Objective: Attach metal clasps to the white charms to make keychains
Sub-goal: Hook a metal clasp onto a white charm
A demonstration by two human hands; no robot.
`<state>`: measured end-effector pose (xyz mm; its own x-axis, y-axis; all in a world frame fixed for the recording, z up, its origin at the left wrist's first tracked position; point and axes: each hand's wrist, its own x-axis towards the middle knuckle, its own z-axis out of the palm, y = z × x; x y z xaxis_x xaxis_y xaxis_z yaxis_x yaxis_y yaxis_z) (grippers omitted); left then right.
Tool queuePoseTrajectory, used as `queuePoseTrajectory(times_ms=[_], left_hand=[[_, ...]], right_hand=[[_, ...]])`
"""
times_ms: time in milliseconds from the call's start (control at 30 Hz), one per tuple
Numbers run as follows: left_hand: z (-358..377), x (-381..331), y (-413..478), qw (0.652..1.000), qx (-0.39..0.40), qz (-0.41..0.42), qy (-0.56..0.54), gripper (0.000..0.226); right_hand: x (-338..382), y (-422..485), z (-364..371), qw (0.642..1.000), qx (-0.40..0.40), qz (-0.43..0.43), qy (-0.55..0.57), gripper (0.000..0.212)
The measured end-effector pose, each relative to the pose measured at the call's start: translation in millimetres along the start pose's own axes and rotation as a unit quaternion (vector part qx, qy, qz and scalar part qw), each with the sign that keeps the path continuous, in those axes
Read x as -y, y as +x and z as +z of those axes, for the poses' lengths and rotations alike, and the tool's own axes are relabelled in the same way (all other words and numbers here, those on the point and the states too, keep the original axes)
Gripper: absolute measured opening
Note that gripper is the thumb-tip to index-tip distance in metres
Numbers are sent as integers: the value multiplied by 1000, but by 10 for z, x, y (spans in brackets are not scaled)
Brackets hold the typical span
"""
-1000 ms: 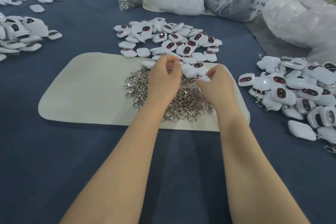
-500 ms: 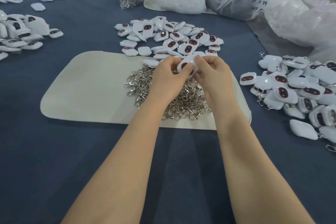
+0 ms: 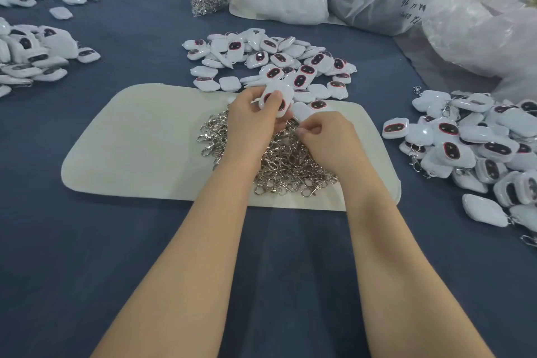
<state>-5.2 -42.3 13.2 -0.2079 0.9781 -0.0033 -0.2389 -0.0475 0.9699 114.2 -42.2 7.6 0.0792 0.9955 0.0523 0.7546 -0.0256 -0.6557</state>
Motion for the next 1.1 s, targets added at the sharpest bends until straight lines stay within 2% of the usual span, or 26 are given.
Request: queuePoseTrajectory(times_ms=[100, 267, 400, 500, 800, 900, 1000, 1100], left_hand=[[7, 11, 11, 1000, -5, -22, -5, 9], [14, 16, -10, 999, 10, -25, 33, 12], [25, 29, -30, 991, 11, -6, 133, 16], [22, 49, -14, 987, 3, 7, 161, 14], [44, 80, -9, 971, 79, 58, 218, 12], [48, 78, -22, 968, 77, 52, 231, 6], [33, 95, -3, 969, 66, 54, 232, 19], [26, 99, 9, 973, 53, 58, 219, 21]], right_hand=[[-15, 21, -10, 994, -50, 19, 100, 10], [1, 11, -60, 951, -74, 25, 298, 16], [15, 18, -70, 926, -65, 29, 371, 9], [16, 29, -71, 906, -62, 39, 418, 9], [15, 38, -66, 878, -48, 37, 474, 13], [21, 30, -69, 885, -46, 35, 463, 14], [27, 28, -66, 889, -48, 34, 454, 15], [26, 31, -50, 906, -65, 24, 417, 12]])
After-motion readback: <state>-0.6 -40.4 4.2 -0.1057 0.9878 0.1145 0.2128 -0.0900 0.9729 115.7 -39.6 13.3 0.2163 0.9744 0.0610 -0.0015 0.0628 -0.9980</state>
